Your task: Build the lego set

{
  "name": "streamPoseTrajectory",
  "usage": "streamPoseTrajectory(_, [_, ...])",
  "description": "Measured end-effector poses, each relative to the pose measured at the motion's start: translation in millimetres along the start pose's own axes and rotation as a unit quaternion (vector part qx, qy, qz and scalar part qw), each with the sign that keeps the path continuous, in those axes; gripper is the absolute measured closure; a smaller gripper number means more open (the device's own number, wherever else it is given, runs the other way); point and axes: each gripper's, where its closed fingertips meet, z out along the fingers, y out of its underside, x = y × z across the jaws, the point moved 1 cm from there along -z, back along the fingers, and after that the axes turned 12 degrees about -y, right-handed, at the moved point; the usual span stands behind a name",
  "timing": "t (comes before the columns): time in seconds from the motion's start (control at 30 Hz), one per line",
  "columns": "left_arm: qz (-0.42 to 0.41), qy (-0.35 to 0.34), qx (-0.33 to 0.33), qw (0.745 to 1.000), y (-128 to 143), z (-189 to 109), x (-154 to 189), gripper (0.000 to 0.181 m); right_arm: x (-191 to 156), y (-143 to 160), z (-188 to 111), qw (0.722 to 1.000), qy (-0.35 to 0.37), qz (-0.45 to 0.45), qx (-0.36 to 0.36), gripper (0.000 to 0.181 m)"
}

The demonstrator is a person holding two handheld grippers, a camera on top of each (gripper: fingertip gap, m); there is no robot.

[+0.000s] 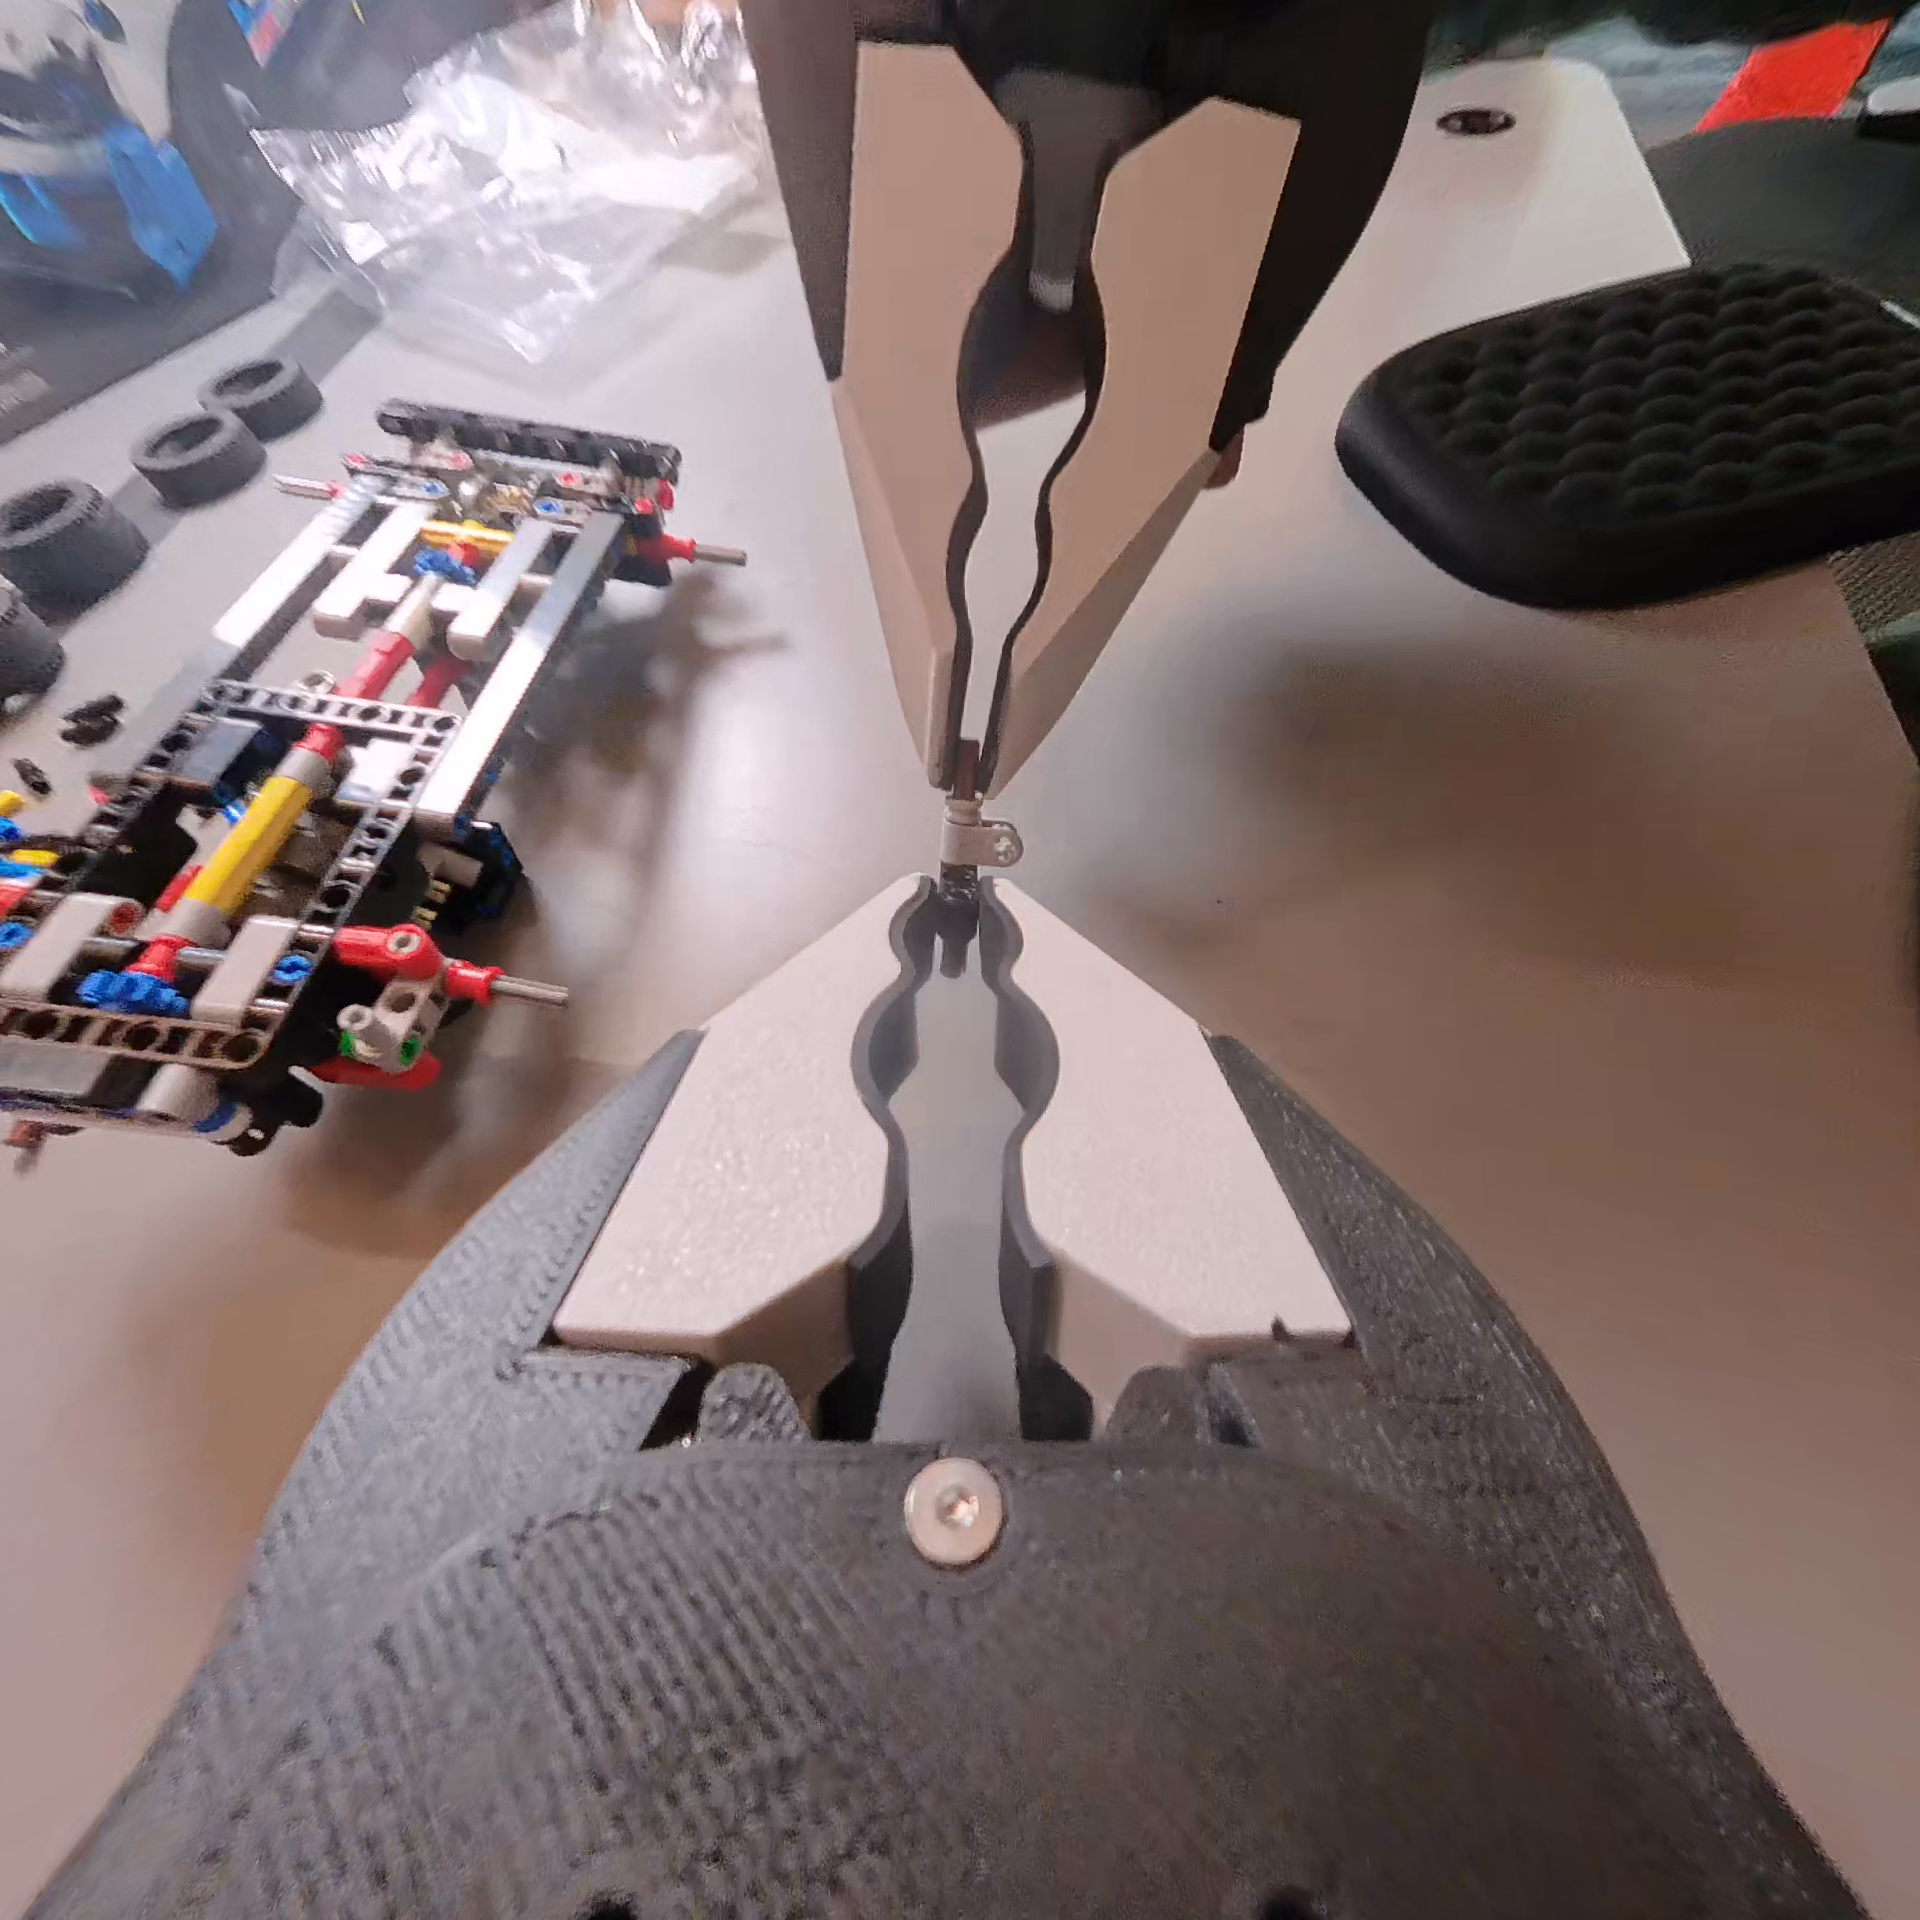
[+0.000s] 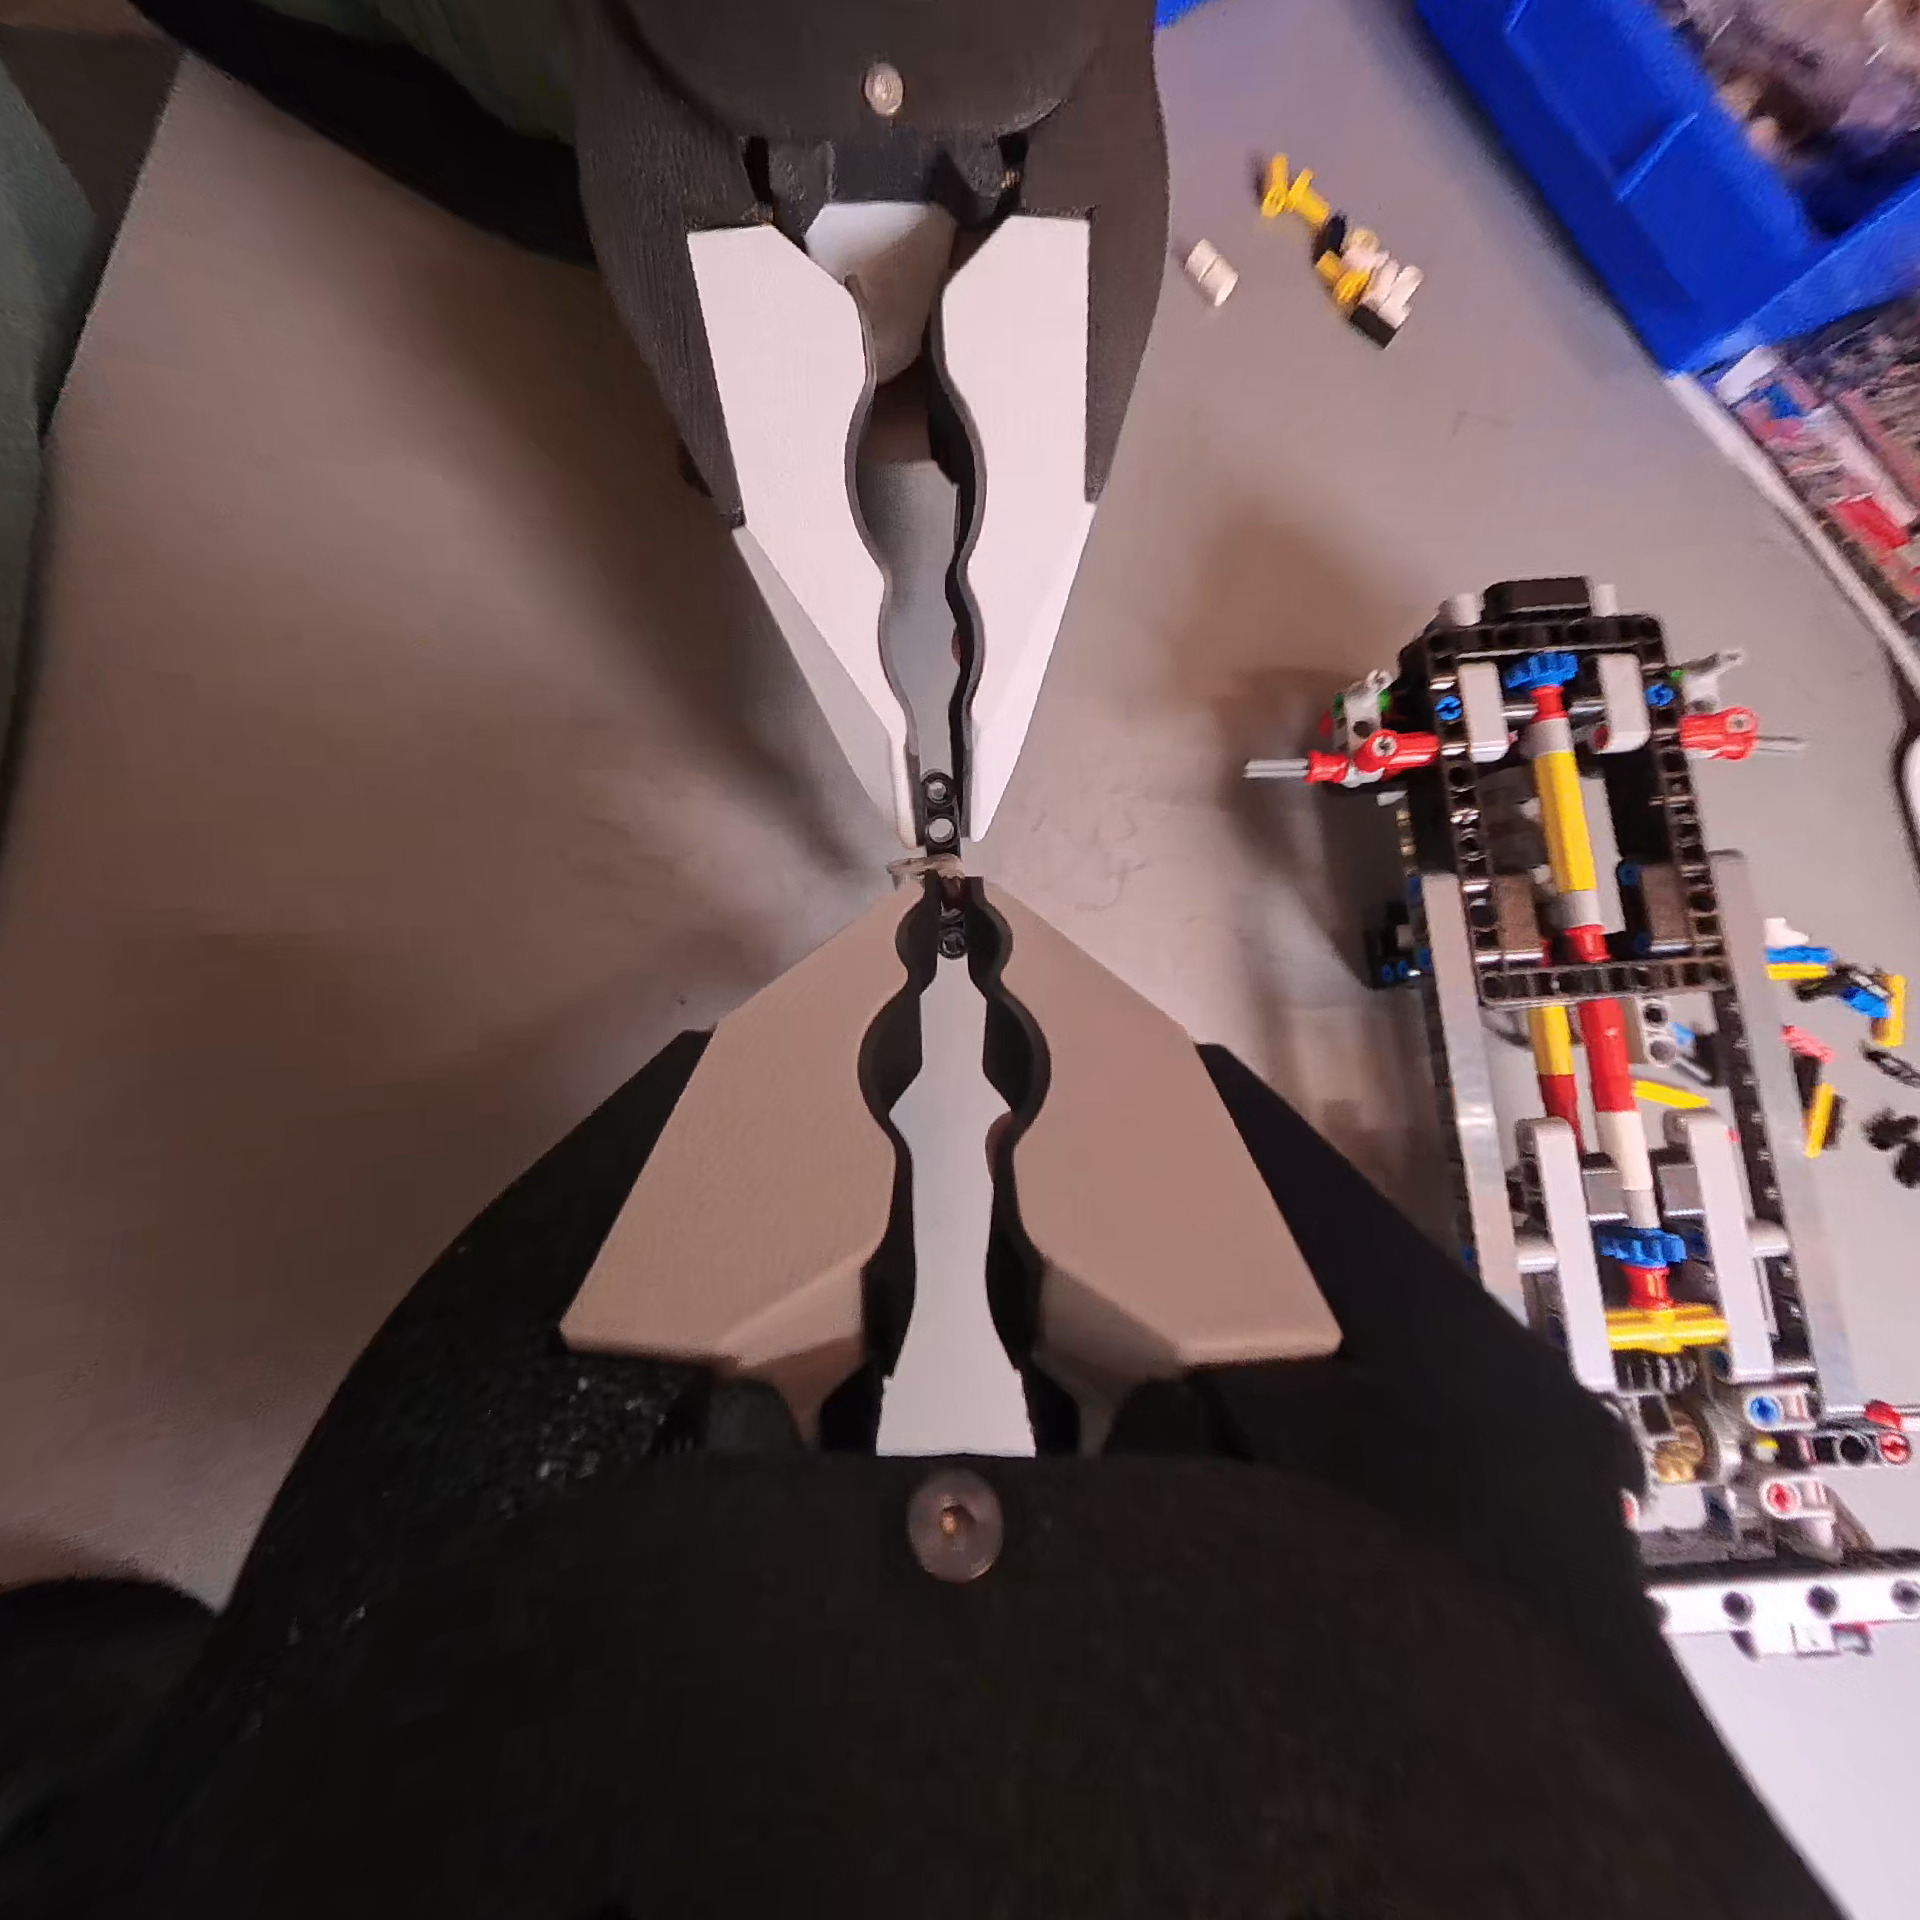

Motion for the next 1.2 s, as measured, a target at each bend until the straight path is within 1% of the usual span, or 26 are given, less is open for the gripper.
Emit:
streamPoseTrajectory(0.03, [0.001,-0.004,0.012,1.0,-3.5,-2.1,-1.2,0.176,0.3,-1.8,-2.1,1.0,0.007,-0.005,0.019,0.181])
streamPoseTrajectory(0.13, [-0.005,-0.007,0.055,0.998,-16.6,-10.7,-3.9,0.175,-0.4,-10.5,-10.4,0.996,0.022,-0.008,0.087,0.181])
streamPoseTrajectory(0.23, [-0.011,-0.001,0.105,0.994,-31.9,-21.5,-4.1,0.174,-3.1,-23.3,-22.4,0.985,0.03,-0.009,0.167,0.18])
streamPoseTrajectory(0.33, [-0.028,0.004,0.136,0.99,-40.0,-29.6,-6.6,0.159,-3.2,-35.7,-39.8,0.964,0.033,0.007,0.263,0.18])
streamPoseTrajectory(0.4, [-0.031,0.005,0.138,0.99,-39.9,-29.9,-7.9,0.158,-2.9,-39.8,-48.7,0.95,0.032,0.017,0.31,0.18])
streamPoseTrajectory(0.53, [-0.026,-0.004,0.118,0.993,-32.1,-21.3,-6.8,0.166,-4.2,-36.6,-45.7,0.942,0.025,0.025,0.334,0.18])
streamPoseTrajectory(0.63, [-0.025,-0.007,0.127,0.992,-34.9,-21.5,-5.9,0.169,-4.9,-33.1,-41.5,0.943,0.022,0.024,0.331,0.18])
streamPoseTrajectory(0.87, [-0.049,0.014,0.164,0.985,-46.8,-29.5,-3.2,0.176,-7.7,-36.9,-40.4,0.935,0.007,0.031,0.354,0.18])
streamPoseTrajectory(1.2, [-0.044,0.015,0.172,0.984,-49.3,-31.9,-1.5,0.176,-8.8,-39.6,-38.6,0.928,-0.008,0.042,0.369,0.18])
